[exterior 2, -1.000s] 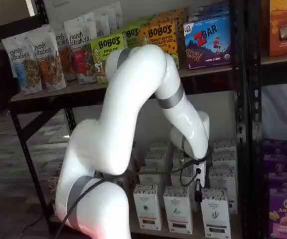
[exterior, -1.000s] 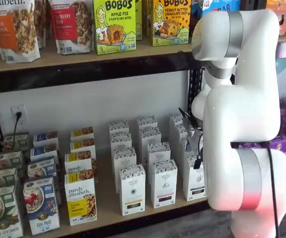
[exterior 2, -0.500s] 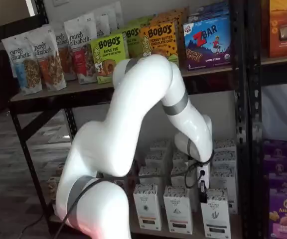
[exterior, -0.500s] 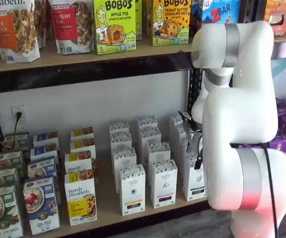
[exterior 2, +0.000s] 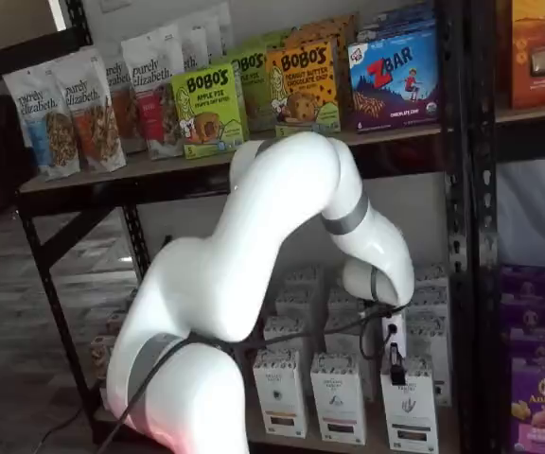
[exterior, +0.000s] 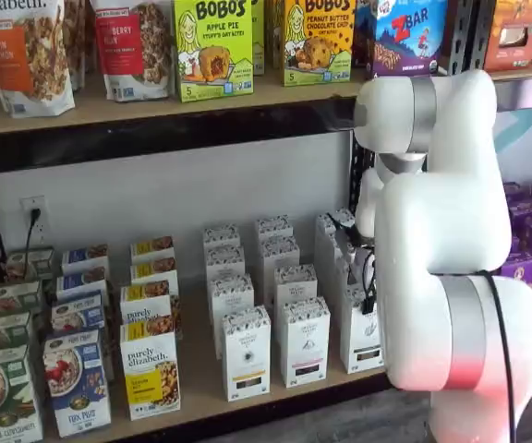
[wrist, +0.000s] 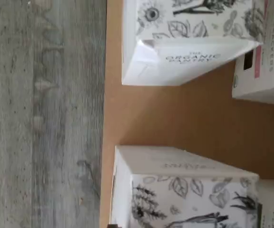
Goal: Pick up the white box with a green strip in the middle, on the bottom shelf, the sixth box from the left
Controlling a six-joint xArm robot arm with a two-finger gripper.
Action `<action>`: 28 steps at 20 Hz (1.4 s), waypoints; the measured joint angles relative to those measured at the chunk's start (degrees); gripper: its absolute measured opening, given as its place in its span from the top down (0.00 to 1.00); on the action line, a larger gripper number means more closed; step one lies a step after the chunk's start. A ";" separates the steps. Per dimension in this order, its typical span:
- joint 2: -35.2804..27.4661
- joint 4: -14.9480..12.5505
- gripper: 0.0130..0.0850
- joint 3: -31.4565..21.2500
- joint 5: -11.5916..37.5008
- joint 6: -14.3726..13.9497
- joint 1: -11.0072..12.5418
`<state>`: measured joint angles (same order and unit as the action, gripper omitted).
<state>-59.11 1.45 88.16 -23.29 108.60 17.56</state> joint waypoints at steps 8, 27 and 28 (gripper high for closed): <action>-1.92 -9.19 0.00 3.13 -2.86 -8.11 -0.05; -2.16 -23.79 0.00 0.61 -0.38 -20.90 0.46; -2.26 -23.19 0.00 0.73 -0.45 -20.32 0.48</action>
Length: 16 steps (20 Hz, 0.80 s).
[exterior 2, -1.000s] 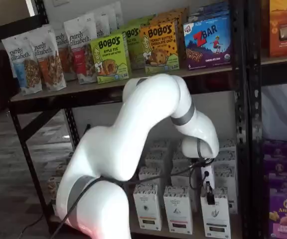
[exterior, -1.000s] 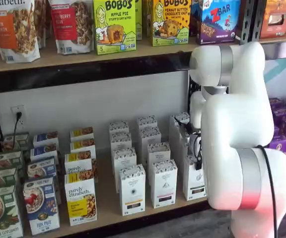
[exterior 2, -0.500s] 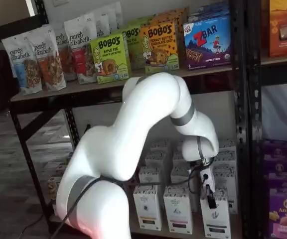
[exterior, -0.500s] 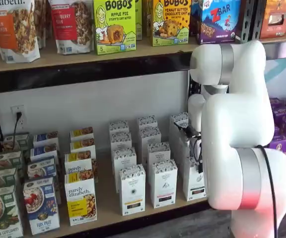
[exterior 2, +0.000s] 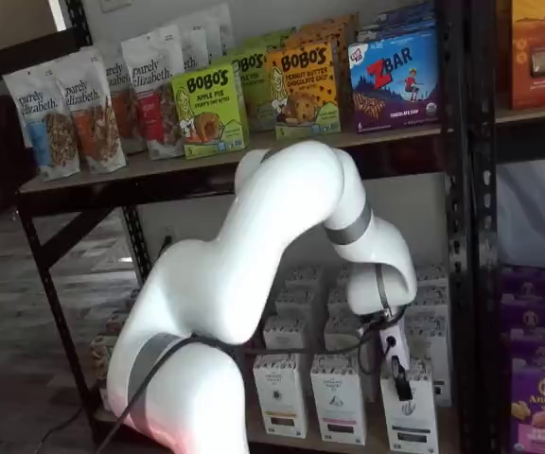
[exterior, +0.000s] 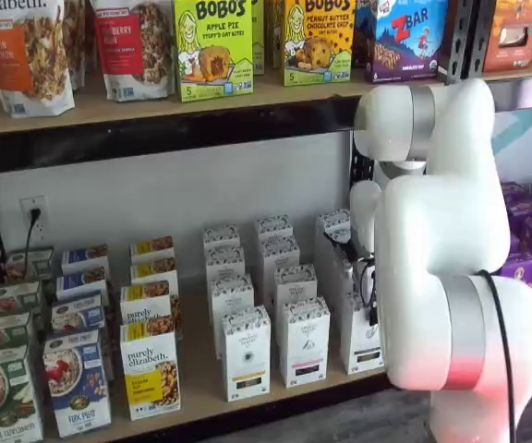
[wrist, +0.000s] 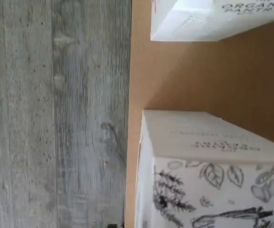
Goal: Pick up the white box with a green strip in the middle, on the bottom shelf, the sixth box from the left
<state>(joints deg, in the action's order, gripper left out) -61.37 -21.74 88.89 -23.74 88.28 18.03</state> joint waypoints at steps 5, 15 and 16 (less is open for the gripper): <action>-0.08 2.28 0.17 0.13 0.29 2.16 0.12; 0.29 2.49 0.28 0.19 -0.91 2.31 0.02; 0.37 2.53 0.28 0.07 -0.90 2.34 0.02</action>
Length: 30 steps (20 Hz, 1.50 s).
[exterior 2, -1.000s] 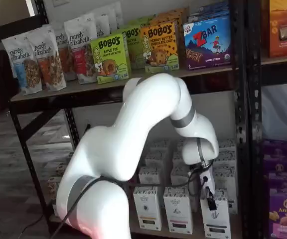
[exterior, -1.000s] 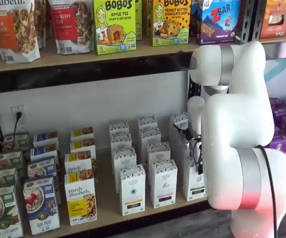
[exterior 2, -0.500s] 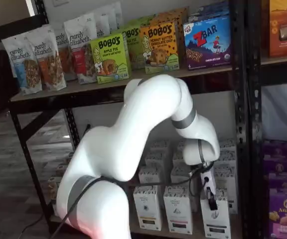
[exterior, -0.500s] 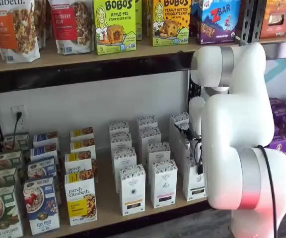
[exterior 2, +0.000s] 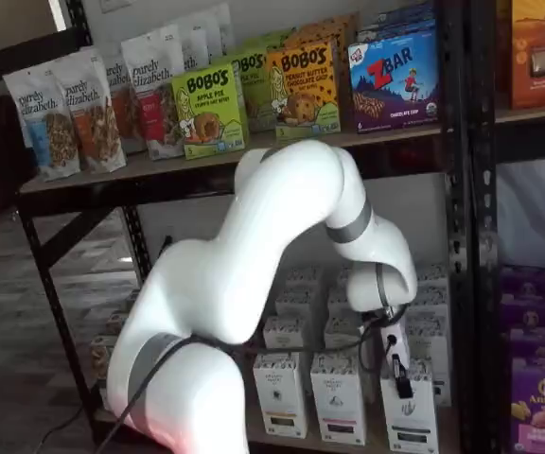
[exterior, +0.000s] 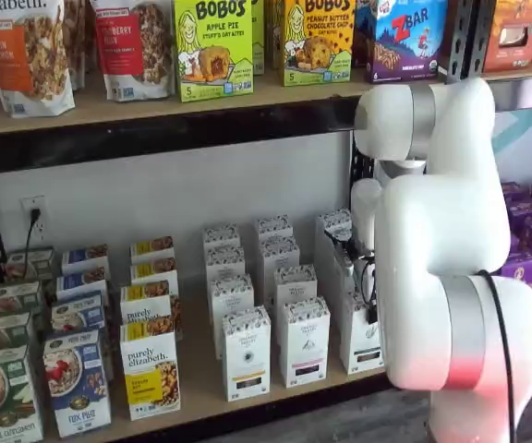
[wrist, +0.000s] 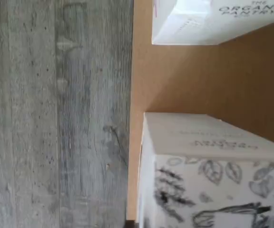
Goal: Pick up the white box with a green strip in the middle, on the bottom shelf, the sixth box from the left
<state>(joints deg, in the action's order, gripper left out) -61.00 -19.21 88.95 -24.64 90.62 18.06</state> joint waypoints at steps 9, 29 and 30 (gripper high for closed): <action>2.12 -2.54 0.44 -3.02 -0.03 -2.63 -0.19; 28.74 -26.10 0.44 -40.86 12.85 -26.21 0.27; 30.44 -26.53 0.44 -42.49 12.78 -26.76 0.11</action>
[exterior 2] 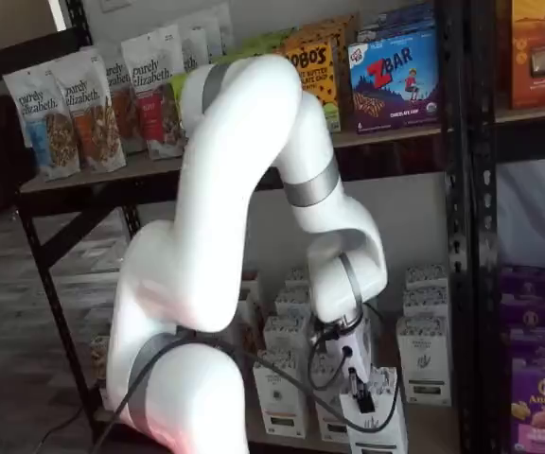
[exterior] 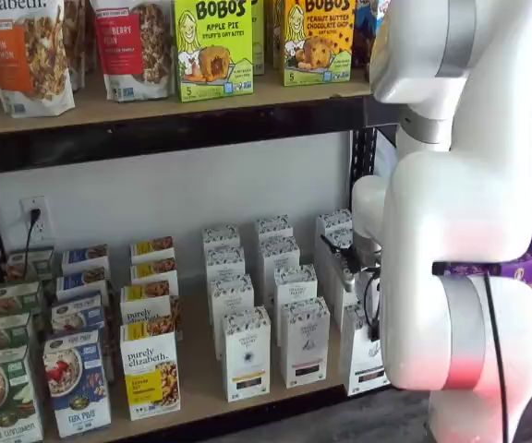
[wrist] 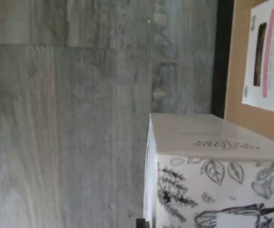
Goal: Pick up the white box with a green strip in the middle, on the bottom shelf, the sixth box from the left
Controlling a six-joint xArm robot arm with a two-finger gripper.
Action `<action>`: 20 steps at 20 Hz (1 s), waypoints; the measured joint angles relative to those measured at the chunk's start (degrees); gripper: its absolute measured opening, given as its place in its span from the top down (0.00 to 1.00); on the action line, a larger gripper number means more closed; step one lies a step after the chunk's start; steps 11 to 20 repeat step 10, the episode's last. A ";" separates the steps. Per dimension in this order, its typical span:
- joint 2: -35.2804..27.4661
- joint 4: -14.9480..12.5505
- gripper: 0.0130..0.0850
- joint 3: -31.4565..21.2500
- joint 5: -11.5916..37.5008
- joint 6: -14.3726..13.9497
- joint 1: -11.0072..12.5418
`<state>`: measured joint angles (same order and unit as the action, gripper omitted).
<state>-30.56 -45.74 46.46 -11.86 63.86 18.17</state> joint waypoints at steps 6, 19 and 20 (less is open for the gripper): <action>11.15 6.35 0.44 -9.62 -2.48 4.21 -2.23; 16.92 11.50 0.44 -13.69 -3.71 8.36 -3.28; 16.92 11.50 0.44 -13.69 -3.71 8.36 -3.28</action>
